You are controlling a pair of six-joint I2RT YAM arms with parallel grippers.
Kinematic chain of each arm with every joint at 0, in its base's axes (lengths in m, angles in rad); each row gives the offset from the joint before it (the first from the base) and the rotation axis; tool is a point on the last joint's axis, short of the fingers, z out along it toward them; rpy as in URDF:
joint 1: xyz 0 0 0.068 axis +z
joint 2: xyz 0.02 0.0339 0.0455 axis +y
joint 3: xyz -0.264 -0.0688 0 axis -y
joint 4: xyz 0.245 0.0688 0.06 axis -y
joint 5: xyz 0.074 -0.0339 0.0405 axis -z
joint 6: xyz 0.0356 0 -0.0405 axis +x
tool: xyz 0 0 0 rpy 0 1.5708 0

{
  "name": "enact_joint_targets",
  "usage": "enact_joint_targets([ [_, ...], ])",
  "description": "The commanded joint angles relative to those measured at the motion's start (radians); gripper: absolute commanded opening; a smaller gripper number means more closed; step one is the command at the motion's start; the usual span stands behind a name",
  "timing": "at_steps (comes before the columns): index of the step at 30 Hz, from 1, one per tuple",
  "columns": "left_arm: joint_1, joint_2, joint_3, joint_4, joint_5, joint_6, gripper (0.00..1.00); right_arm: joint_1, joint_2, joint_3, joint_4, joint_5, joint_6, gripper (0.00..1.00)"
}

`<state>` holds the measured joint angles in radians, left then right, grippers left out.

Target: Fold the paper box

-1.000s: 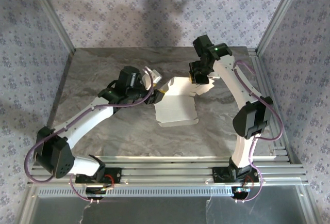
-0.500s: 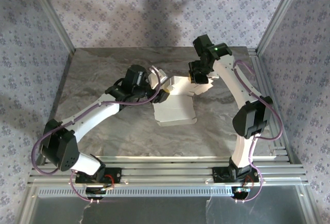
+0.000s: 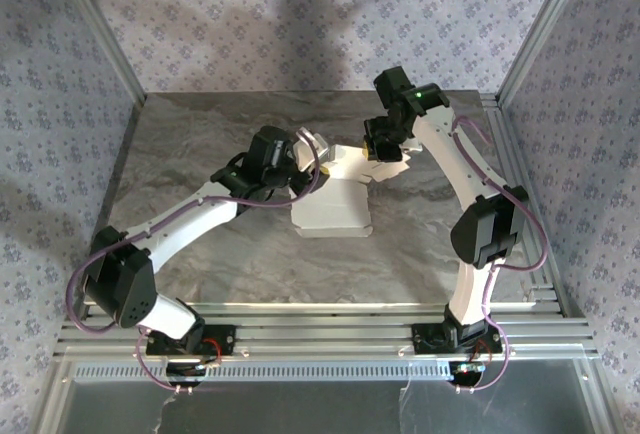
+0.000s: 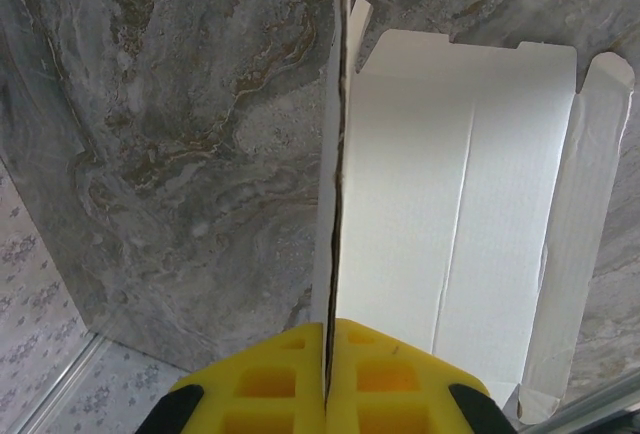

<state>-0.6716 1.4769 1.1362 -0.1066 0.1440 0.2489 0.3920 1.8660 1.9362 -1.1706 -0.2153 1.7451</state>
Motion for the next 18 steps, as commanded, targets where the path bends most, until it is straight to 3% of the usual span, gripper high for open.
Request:
enact_joint_targets([
  [1, -0.007, 0.000, 0.045, 0.035, -0.038, 0.015, 0.46, -0.003, -0.004, 0.026, -0.029, -0.018, -0.009, 0.00],
  [8, -0.011, -0.021, 0.045, 0.011, -0.068, 0.021, 0.03, -0.010, -0.001, 0.027, -0.028, -0.021, -0.008, 0.00],
  [11, -0.012, -0.030, 0.045, -0.002, -0.067, 0.017, 0.01, -0.011, -0.001, 0.026, -0.030, -0.021, -0.010, 0.00],
  [12, -0.011, -0.035, 0.042, -0.002, -0.067, 0.013, 0.03, -0.012, -0.001, 0.026, -0.031, -0.021, -0.011, 0.00],
  [13, -0.011, -0.040, 0.039, -0.003, -0.067, 0.008, 0.13, -0.014, -0.001, 0.027, -0.036, -0.020, -0.013, 0.00],
  [14, -0.011, -0.047, 0.039, -0.007, -0.072, 0.001, 0.35, -0.015, -0.002, 0.026, -0.039, -0.018, -0.015, 0.00],
  [15, -0.011, -0.053, 0.036, -0.011, -0.083, -0.009, 0.48, -0.018, -0.004, 0.027, -0.045, -0.015, -0.016, 0.00],
  [16, -0.010, -0.068, 0.026, -0.011, -0.091, -0.021, 0.57, -0.021, -0.005, 0.027, -0.051, -0.009, -0.018, 0.00],
  [18, -0.003, -0.101, -0.006, -0.004, -0.095, -0.056, 0.66, -0.024, -0.008, 0.023, -0.044, 0.011, -0.022, 0.00],
])
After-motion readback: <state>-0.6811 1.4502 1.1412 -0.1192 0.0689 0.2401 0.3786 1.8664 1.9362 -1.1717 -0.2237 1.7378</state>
